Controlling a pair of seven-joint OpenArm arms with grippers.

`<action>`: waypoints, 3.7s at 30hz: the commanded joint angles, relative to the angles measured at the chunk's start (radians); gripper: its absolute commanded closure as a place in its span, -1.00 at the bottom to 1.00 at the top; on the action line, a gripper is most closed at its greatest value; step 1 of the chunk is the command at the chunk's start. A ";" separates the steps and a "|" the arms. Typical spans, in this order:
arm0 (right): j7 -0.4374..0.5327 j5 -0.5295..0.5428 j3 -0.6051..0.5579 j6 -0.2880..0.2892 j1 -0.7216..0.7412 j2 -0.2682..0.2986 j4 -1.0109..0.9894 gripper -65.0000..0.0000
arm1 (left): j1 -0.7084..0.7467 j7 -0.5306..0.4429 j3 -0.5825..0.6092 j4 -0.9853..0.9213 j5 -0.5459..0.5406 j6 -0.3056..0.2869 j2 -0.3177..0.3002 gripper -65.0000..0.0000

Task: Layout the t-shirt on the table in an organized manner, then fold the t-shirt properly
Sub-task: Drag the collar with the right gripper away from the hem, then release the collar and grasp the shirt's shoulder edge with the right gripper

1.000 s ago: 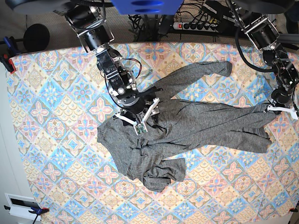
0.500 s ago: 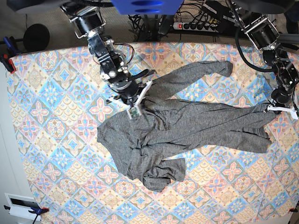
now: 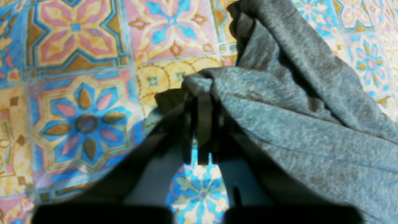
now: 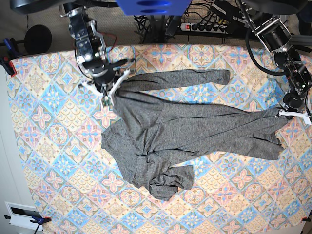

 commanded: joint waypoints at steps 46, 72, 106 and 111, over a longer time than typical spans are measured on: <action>0.017 0.002 -0.514 0.004 -0.023 0.123 0.105 0.14 | -0.010 -0.017 0.047 0.016 -0.020 -0.008 -0.029 0.11; 0.035 0.319 0.052 0.004 0.060 0.064 0.107 0.09 | 0.166 -0.020 0.038 0.257 -0.023 -0.008 -0.028 0.11; 0.145 0.506 0.032 0.009 0.342 -0.009 -0.605 1.00 | 0.295 -0.017 0.115 0.389 -0.013 -0.060 0.006 0.92; 0.179 0.368 0.066 0.009 0.342 0.034 -0.616 1.00 | 0.295 -0.017 0.115 0.389 -0.013 -0.060 0.006 0.92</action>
